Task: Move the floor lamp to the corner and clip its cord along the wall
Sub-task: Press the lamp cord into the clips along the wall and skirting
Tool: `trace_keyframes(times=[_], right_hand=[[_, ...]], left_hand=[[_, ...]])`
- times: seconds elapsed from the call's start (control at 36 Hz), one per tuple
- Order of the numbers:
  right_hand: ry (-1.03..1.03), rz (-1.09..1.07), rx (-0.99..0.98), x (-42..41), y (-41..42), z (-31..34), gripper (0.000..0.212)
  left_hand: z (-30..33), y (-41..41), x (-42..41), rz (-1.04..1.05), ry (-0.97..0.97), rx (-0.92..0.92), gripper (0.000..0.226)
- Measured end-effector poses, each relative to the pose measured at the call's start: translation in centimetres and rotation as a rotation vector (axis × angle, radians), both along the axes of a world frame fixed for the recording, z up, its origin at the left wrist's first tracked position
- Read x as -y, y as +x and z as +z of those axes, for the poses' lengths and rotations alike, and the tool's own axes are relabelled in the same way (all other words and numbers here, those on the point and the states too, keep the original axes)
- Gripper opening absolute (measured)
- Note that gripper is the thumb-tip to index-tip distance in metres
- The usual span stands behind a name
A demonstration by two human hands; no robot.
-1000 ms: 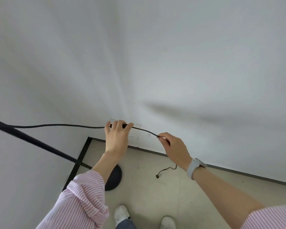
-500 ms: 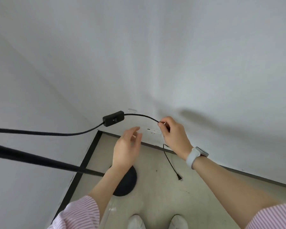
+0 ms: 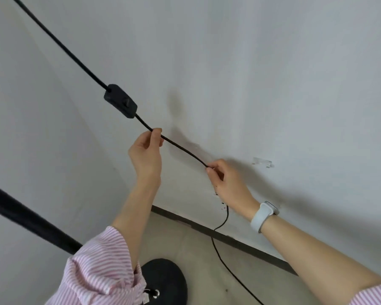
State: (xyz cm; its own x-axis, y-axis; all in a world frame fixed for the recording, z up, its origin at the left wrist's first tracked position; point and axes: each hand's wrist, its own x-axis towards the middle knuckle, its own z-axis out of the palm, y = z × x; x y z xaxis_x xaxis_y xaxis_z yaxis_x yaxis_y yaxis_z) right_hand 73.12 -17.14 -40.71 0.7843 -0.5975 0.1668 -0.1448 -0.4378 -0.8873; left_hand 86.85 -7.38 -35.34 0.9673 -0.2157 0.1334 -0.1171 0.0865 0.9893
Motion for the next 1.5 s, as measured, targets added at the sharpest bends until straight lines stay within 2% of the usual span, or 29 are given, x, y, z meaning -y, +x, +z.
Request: trace_keyframes(times=[0.08,0.17,0.44,0.58,0.89,1.08,1.31,1.5], right_hand=[[-0.029,-0.153,0.092,0.5,0.6,-1.2,0.011],[-0.082,-0.218,0.176,0.7,1.3,-0.7,0.012],[-0.551,-0.287,0.018,1.2,1.7,2.4,0.016],[-0.607,-0.337,0.011,0.9,2.2,3.2,0.011],[-0.724,-0.301,-0.068,1.2,2.3,3.4,0.012],[-0.799,-0.256,-0.112,1.5,2.2,2.5,0.017],[-0.719,-0.281,-0.063,1.3,2.4,1.5,0.016],[-0.486,-0.26,-0.042,1.5,0.1,-0.6,0.01]], left_hand=[[-1.6,0.3,0.3,-0.058,0.006,0.074,0.009],[-3.0,0.2,1.1,-0.097,-0.028,0.068,0.006],[-4.8,0.6,2.4,-0.119,-0.001,-0.059,0.011],[-4.9,0.7,2.6,-0.107,0.021,-0.032,0.012],[-5.6,0.8,2.6,-0.103,0.001,-0.016,0.012],[-6.4,0.3,2.3,-0.035,0.056,0.176,0.005],[-6.2,1.2,2.8,-0.028,0.091,0.24,0.004],[-5.3,1.8,3.2,-0.013,0.111,0.17,0.003]])
